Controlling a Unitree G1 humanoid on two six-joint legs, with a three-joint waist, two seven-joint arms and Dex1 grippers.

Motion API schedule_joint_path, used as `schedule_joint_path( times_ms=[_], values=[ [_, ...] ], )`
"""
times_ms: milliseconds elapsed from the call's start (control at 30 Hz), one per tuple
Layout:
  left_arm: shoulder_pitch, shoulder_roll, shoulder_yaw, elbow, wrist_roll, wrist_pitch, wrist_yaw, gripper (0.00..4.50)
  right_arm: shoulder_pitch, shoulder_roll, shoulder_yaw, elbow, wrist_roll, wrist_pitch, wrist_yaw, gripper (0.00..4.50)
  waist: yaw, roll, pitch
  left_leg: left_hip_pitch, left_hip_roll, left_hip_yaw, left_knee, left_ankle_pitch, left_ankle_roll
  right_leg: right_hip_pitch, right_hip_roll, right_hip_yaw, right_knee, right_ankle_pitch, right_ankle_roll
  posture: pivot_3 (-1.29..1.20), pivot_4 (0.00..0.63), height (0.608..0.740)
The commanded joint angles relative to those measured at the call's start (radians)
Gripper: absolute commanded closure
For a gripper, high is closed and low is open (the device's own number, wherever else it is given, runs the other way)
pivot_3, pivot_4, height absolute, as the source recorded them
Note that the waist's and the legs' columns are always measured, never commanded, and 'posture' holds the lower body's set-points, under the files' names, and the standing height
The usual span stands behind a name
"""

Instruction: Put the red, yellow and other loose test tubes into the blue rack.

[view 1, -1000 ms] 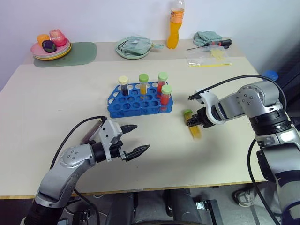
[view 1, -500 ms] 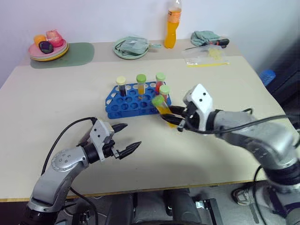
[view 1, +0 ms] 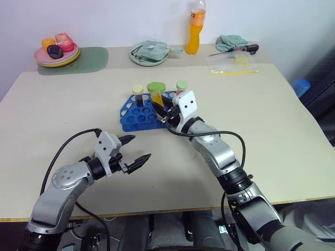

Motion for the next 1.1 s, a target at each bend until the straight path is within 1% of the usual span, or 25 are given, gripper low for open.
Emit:
schedule_joint_path(
  times_ms=[33, 333, 800, 867, 933, 1033, 1100],
  values=[
    [0.018, -0.005, 0.026, -0.055, -0.017, -0.007, 0.012, 0.0, -0.016, 0.04, -0.039, 0.033, -0.041, -0.084, 0.001, 3.75, -0.002, 0.0, 0.0, 0.0, 0.0, 0.0, 0.0, 0.0, 0.0, 0.0, 0.0, 0.0, 0.0, 0.0, 0.0, 0.0, 0.15, 0.74],
    [0.017, -0.008, 0.026, -0.061, -0.028, -0.001, 0.019, 0.0, -0.023, 0.107, -0.071, 0.138, -0.092, -0.172, 0.036, 3.75, -0.002, 0.0, 0.0, 0.001, 0.0, 0.0, -0.001, 0.0, 0.0, -0.001, 0.0, 0.0, 0.003, 0.0, 0.0, 0.0, 0.15, 0.74],
    [0.009, -0.007, 0.027, -0.051, -0.026, -0.009, 0.024, 0.0, -0.024, 0.155, -0.115, 0.239, -0.117, -0.246, 0.076, 3.75, -0.005, 0.0, 0.0, 0.001, 0.0, 0.0, -0.001, 0.0, 0.0, -0.001, 0.001, 0.0, 0.003, 0.0, 0.0, 0.0, 0.15, 0.74],
    [0.012, -0.005, 0.03, -0.053, -0.026, -0.008, 0.026, 0.0, -0.017, 0.156, -0.12, 0.234, -0.11, -0.247, 0.092, 2.71, -0.005, 0.0, 0.0, 0.001, 0.0, 0.0, -0.001, 0.0, 0.0, -0.001, 0.001, 0.0, 0.003, 0.0, 0.0, 0.0, 0.15, 0.74],
    [0.011, -0.003, 0.042, -0.053, -0.025, 0.003, 0.041, 0.0, -0.012, 0.151, -0.117, 0.204, -0.118, -0.26, 0.102, 1.78, -0.005, 0.0, 0.0, 0.001, 0.0, 0.0, -0.001, 0.0, 0.0, -0.001, 0.001, 0.0, 0.003, 0.0, 0.0, 0.0, 0.15, 0.74],
    [0.015, 0.019, 0.085, -0.059, -0.043, 0.035, 0.054, 0.0, 0.003, 0.134, -0.093, 0.111, -0.136, -0.259, 0.13, 0.33, -0.005, 0.001, 0.0, 0.001, 0.0, -0.001, -0.001, 0.0, 0.0, -0.001, 0.001, 0.0, 0.003, 0.0, 0.0, 0.0, 0.15, 0.74],
    [0.018, 0.041, 0.146, -0.065, -0.087, 0.084, 0.058, 0.0, 0.019, 0.11, -0.072, 0.017, -0.13, -0.215, 0.173, 0.33, -0.005, 0.001, 0.0, 0.001, 0.0, -0.001, -0.001, 0.0, 0.0, -0.001, 0.001, 0.0, 0.003, 0.0, 0.0, 0.0, 0.15, 0.74]
  ],
)
